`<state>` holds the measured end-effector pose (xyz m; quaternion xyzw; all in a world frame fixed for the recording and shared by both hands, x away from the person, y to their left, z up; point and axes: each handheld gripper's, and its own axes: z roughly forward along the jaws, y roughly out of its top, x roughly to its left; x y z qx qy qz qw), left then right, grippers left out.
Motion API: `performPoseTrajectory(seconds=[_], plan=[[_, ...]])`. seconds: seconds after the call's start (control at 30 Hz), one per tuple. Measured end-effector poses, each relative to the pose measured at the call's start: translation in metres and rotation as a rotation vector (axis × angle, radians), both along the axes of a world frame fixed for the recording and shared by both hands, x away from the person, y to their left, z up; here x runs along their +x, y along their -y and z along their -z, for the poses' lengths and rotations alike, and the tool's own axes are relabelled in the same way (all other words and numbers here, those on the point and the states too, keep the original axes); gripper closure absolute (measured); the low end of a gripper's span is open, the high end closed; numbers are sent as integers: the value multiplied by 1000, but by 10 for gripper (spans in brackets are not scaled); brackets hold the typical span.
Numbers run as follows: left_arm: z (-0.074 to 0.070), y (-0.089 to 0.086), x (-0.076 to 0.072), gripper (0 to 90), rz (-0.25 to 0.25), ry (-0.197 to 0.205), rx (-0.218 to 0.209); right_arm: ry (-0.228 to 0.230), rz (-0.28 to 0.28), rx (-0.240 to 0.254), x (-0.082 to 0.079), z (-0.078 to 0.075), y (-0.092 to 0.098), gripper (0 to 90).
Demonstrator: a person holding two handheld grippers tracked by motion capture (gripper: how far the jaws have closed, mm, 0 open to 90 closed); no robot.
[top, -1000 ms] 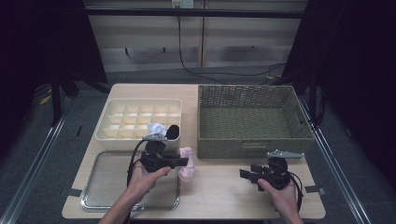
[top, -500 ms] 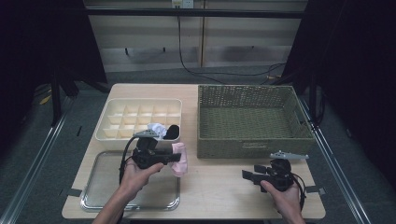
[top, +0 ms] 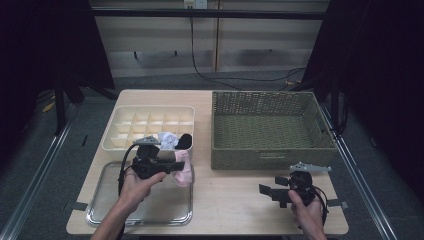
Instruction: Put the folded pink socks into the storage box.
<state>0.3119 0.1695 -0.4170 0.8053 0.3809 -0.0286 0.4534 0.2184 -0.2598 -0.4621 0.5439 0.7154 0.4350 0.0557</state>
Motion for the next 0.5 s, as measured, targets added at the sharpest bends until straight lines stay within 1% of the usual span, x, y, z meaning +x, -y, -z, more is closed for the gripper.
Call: performPoseTrajectory(seconds=[0.03, 0.1, 0.13, 0.17, 0.2, 0.23, 0.27, 0.3, 0.33, 0.4, 0.47, 0.5], plan=[[-2, -3, 1, 725, -6, 5, 2, 0, 1, -1, 0, 0, 0, 172], [-6, -11, 3, 725, -25, 8, -20, -5, 7, 1, 0, 0, 0, 171], [-8, -14, 4, 725, -31, 15, -10, -20, 15, -3, 0, 0, 1, 174], [-10, -17, 5, 725, -47, 18, -13, -24, 16, -12, 0, 1, 1, 176], [-11, -21, 6, 724, -47, 17, -12, -27, 15, -20, 0, 1, 1, 175], [-13, -25, 8, 725, -61, 16, -18, -28, 14, -21, 0, 2, 1, 168], [-13, -27, 8, 725, -60, 20, -9, -28, 13, -27, 1, 2, 2, 158], [-14, -30, 9, 725, -70, 21, -14, -30, 18, -33, 0, 1, 1, 160], [-15, -33, 11, 725, -72, 19, -16, -26, 22, -47, 0, 0, 1, 160], [-18, -39, 13, 725, -96, 20, -15, -16, 19, -57, 0, -1, 2, 159], [-20, -46, 16, 725, -111, 20, -22, -15, 10, -60, -2, 0, 3, 159], [-21, -49, 17, 725, -119, 23, -17, -14, 9, -60, -3, 2, 3, 159]])
